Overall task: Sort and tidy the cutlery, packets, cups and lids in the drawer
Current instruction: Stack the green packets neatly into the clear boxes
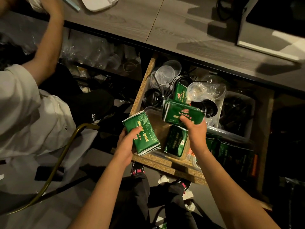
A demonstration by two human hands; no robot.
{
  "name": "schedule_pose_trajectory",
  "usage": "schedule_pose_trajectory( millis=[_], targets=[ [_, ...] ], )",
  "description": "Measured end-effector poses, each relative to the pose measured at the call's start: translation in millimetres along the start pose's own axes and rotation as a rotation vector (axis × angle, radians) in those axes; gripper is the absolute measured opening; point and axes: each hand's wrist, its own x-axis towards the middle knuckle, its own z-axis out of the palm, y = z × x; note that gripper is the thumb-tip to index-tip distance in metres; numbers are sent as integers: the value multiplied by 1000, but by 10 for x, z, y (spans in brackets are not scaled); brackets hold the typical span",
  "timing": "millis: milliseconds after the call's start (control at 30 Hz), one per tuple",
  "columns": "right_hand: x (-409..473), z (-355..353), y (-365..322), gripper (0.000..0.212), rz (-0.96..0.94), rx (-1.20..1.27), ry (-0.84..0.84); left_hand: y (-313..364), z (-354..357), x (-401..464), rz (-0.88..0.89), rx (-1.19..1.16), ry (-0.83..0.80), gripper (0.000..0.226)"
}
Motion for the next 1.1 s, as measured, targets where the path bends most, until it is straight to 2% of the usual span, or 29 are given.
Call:
schedule_pose_trajectory(
  millis=[100, 167, 233, 333, 400, 433, 500, 633, 667, 767, 833, 1033, 1100],
  targets=[
    [-64, -25, 46, 45, 112, 181, 120, -28, 222, -28, -63, 1, -27, 34],
    [-99, -48, 98, 49, 211, 226, 203, -104, 414, -42, -157, -97, -22, 33],
    [-136, -67, 112, 44, 264, 256, 281, -200, 576, -50, -229, -188, 8, 27],
    [-188, -117, 118, 55, 321, 394, 331, -378, 732, 45, -262, -204, 91, 43],
    [-244, -130, 110, 49, 352, 497, 280, -474, 795, 108, -213, -174, 168, 67],
    [-265, -134, 118, 38, 362, 545, 231, -509, 813, 132, -198, -172, 196, 71],
    [-313, -123, 146, 20, 371, 601, 133, -553, 837, 184, -196, -212, 232, 66],
    [-357, -58, 206, 23, 396, 568, 28, -577, 844, 342, -217, -322, 220, 82],
    [-359, -34, 207, 24, 405, 556, 7, -580, 843, 375, -223, -326, 222, 79],
    [-345, 34, 212, 22, 450, 565, -21, -541, 862, 397, -199, -323, 266, 39],
    [-306, 77, 224, 25, 468, 532, -36, -514, 890, 401, -193, -343, 266, 25],
    [-235, 60, 348, 27, 492, 428, -27, -534, 902, 426, -173, -378, 294, 34],
    [-240, 17, 406, 37, 504, 441, -12, -545, 878, 446, -184, -374, 280, 42]
  ],
)
